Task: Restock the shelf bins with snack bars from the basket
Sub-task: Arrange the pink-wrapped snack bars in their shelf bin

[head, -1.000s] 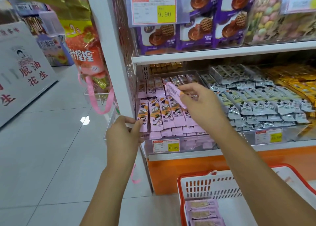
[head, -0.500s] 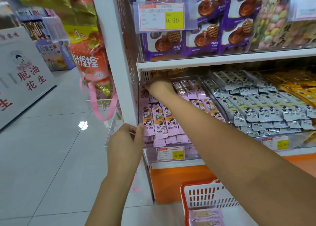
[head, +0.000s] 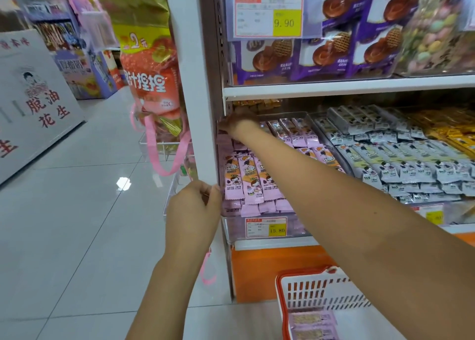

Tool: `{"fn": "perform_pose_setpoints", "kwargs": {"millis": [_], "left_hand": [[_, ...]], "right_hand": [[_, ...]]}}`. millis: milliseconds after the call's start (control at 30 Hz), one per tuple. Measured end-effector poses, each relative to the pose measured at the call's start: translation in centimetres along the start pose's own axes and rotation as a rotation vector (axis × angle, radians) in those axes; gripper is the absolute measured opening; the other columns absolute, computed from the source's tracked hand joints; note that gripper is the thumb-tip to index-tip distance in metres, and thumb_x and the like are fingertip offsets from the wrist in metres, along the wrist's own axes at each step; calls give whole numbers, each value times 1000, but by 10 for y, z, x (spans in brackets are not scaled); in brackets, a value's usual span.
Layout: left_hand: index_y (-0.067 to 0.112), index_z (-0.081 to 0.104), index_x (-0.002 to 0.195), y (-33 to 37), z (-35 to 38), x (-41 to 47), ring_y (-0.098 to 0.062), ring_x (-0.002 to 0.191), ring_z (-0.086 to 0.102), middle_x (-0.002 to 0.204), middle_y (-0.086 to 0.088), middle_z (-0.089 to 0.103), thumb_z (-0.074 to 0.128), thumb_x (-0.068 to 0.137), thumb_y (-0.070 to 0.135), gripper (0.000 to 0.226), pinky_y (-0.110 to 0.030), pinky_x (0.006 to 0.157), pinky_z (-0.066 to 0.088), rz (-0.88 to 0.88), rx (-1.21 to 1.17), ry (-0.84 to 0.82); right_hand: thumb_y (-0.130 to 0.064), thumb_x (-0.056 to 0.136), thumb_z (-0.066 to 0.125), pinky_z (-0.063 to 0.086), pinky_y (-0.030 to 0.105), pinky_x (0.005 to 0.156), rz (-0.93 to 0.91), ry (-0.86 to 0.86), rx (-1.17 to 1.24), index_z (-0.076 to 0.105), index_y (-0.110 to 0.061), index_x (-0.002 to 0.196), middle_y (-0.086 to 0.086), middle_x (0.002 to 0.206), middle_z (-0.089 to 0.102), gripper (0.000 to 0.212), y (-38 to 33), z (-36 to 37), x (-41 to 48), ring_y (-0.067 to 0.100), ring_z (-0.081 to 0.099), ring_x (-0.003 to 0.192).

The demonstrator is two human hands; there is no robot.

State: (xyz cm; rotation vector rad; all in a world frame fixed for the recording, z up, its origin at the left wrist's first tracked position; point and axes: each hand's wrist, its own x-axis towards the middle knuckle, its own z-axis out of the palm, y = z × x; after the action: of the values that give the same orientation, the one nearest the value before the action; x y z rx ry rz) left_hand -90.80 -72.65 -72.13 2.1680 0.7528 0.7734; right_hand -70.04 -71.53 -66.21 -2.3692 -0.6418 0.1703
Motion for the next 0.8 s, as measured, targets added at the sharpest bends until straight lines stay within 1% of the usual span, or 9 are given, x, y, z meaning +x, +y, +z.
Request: {"fn": "perform_pose_setpoints", "kwargs": {"millis": [133,233,300,367,433,533,600,667,800], "left_hand": [[14,53,61,6,-6,-8,-18,56,59,56,-1,61,51,94,31,37,-33,61,48,102,6,5],[15,45,56,13,-3,-23,-12,48,47,47,2,49,52,93,30,41,-26,52,38,224,-2,-107],[18,43,54,14,6,-35,-13,49,45,48,1,45,54,93,29,41,-30,55,39,268,26,-262],[18,41,54,12,21,-50,-16,54,48,51,0,47,53,93,30,42,-33,60,39,309,151,-458],[18,43,57,7,40,-66,-21,61,50,56,-1,49,52,93,33,40,-34,61,38,361,324,-641],[13,58,71,-2,71,-94,-28,77,58,76,-10,64,51,94,33,31,-33,64,39,431,487,-856],[9,65,87,-9,90,-113,-28,88,60,92,-11,67,50,95,32,28,-29,67,39,428,537,-968],[8,66,102,-17,107,-128,-25,96,61,105,-10,67,48,97,30,29,-27,74,45,416,557,-1060],[4,62,116,-30,132,-148,-27,107,58,119,-13,61,45,97,25,32,-30,85,48,418,639,-1201]], "right_hand": [[-27,102,42,47,29,73,-16,35,30,57,-3,121,12,116,62,35,12,-21,-34,26,59,99],[-23,95,55,47,29,73,-181,156,150,66,-5,94,0,82,63,21,41,-44,-87,14,60,79],[-22,93,59,47,24,64,-272,147,188,59,-10,73,-6,61,51,24,66,-55,-128,7,55,63],[-22,92,62,40,10,58,-332,88,187,53,-12,66,-3,57,47,30,94,-61,-169,5,48,56],[-23,92,62,34,10,53,-337,-16,145,52,-13,66,-5,56,44,29,129,-57,-205,4,40,52],[-25,90,64,32,14,53,-289,-179,-27,51,-24,66,-11,55,46,26,198,-28,-247,-1,44,51],[-23,88,65,33,17,58,-248,-327,-129,57,-21,70,-11,61,54,19,250,0,-264,-1,47,56],[-26,87,66,36,20,68,-135,-495,-242,63,-15,85,-4,80,59,11,305,28,-278,8,53,71],[-34,85,69,32,19,92,35,-726,-309,54,-19,128,1,128,53,48,396,77,-310,16,48,119]]}}
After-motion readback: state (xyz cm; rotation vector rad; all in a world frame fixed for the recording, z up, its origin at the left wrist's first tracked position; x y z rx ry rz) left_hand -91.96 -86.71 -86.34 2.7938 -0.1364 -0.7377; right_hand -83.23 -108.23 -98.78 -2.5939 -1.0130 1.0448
